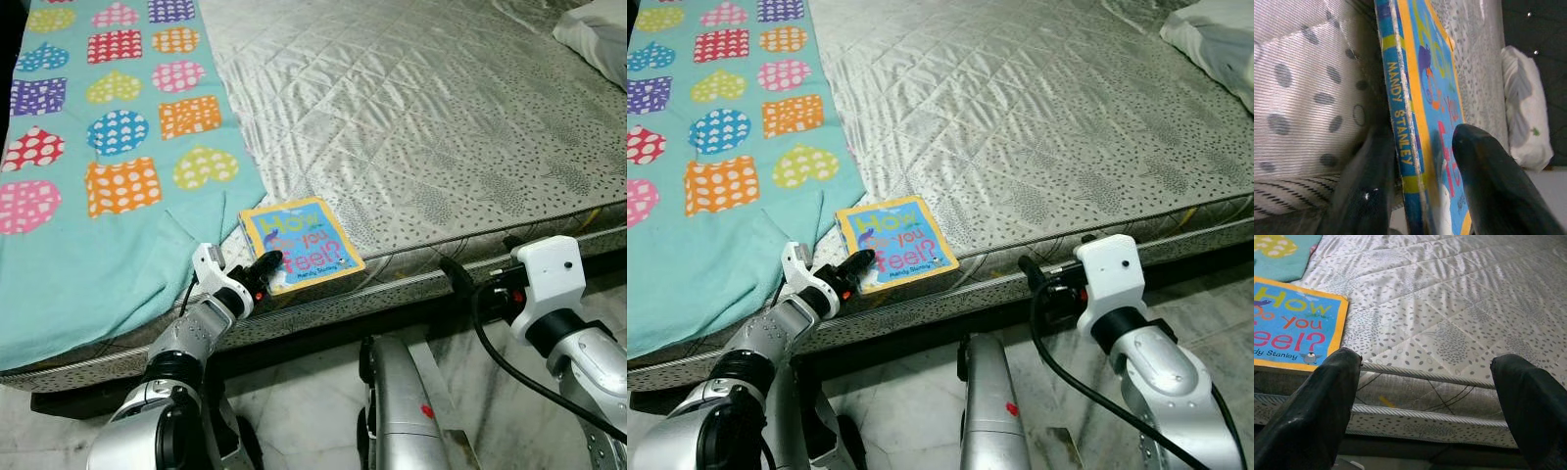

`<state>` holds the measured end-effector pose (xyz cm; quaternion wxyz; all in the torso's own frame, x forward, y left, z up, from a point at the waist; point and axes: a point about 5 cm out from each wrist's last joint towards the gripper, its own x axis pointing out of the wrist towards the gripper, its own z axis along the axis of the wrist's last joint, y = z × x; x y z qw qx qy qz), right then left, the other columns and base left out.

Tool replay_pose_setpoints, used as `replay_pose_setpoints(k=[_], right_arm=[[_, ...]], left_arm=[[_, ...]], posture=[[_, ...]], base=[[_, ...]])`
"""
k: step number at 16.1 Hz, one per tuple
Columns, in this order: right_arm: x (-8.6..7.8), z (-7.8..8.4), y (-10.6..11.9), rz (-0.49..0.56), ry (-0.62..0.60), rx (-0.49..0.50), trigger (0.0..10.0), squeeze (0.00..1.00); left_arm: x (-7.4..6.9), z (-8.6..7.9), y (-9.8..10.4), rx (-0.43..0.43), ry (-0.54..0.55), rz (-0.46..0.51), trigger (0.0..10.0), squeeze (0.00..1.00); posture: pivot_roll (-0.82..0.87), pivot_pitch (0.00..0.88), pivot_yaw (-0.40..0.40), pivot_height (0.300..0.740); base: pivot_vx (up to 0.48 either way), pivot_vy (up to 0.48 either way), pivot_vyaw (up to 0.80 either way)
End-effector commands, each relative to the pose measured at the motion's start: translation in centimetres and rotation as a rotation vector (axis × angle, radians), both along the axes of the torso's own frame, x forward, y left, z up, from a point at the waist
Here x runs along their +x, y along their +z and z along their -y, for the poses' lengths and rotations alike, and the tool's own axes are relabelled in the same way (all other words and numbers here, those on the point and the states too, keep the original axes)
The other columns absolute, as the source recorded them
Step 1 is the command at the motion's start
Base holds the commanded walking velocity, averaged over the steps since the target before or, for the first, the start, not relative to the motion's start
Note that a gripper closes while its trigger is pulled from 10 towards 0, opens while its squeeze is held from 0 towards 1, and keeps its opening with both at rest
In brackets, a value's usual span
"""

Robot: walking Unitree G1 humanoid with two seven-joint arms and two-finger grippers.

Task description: Clean up the room

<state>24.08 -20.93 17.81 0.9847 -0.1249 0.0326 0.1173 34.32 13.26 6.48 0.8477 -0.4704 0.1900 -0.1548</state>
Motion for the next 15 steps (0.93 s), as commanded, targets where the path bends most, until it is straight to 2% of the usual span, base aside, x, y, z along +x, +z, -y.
replay_pose_setpoints(k=[1,7,15], right_arm=[[-0.01,-0.02,-0.24,-0.009,0.007,-0.005,10.0,0.00],[0.00,-0.06,-0.36,-0.007,0.008,-0.009,10.0,0.00],[0.37,-0.37,-0.40,-0.001,0.018,-0.013,10.0,0.00]], left_arm=[[0.11,0.21,0.19,-0.032,-0.005,0.007,0.0,0.00],[0.24,0.21,0.61,-0.127,-0.016,0.013,0.0,0.00],[0.33,0.28,0.75,-0.159,-0.020,0.000,0.0,0.00]], posture=[[-0.41,0.182,-0.006,0.526],[-0.41,0.180,-0.005,0.526],[-0.40,0.182,-0.009,0.526]], base=[[0.000,0.000,0.00],[0.000,0.000,0.00],[0.000,0.000,0.00]])
